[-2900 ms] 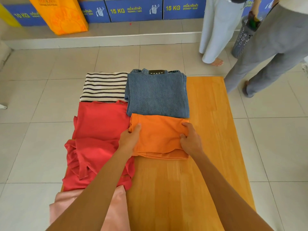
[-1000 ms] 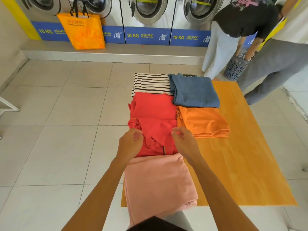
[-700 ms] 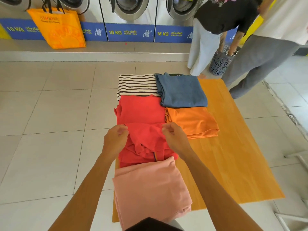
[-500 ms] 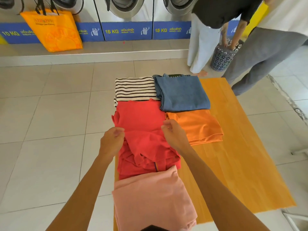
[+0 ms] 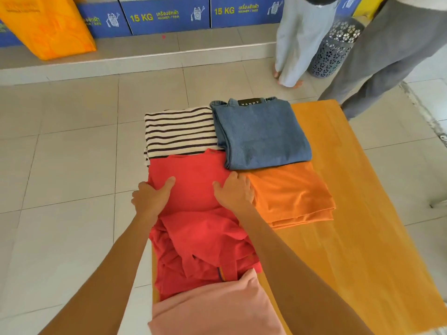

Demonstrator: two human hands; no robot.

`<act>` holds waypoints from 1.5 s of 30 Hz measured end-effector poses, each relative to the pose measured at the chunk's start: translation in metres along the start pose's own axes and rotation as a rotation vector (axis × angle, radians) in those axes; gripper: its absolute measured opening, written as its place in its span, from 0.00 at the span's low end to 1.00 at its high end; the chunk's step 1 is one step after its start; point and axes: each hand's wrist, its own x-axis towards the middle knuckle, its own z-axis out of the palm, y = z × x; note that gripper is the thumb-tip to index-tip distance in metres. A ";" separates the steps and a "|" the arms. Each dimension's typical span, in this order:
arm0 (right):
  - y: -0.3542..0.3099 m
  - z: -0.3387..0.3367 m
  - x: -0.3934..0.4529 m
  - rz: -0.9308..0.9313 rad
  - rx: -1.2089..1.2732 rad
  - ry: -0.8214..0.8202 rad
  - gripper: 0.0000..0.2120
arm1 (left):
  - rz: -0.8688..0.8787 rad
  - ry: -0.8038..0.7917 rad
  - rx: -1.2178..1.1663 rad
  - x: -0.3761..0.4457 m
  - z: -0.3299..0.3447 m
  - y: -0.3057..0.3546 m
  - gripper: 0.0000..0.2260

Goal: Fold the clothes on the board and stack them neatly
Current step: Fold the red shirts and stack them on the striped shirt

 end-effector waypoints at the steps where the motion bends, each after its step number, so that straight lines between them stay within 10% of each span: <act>1: -0.001 0.000 0.004 0.017 0.004 -0.016 0.31 | -0.011 -0.001 -0.024 0.001 0.003 0.002 0.44; 11: 0.003 -0.006 0.020 0.081 0.545 -0.346 0.38 | -0.071 -0.206 -0.340 -0.011 0.003 -0.002 0.41; 23: -0.081 -0.069 0.075 -0.349 0.547 -0.035 0.20 | 0.272 -0.184 -0.469 0.040 -0.053 0.074 0.25; 34: -0.071 -0.036 0.148 -0.276 0.295 -0.011 0.18 | 0.184 0.066 -0.025 0.117 -0.002 0.101 0.11; 45: -0.070 -0.027 0.140 -0.350 0.260 0.200 0.22 | 0.280 0.275 -0.197 0.121 0.001 0.112 0.11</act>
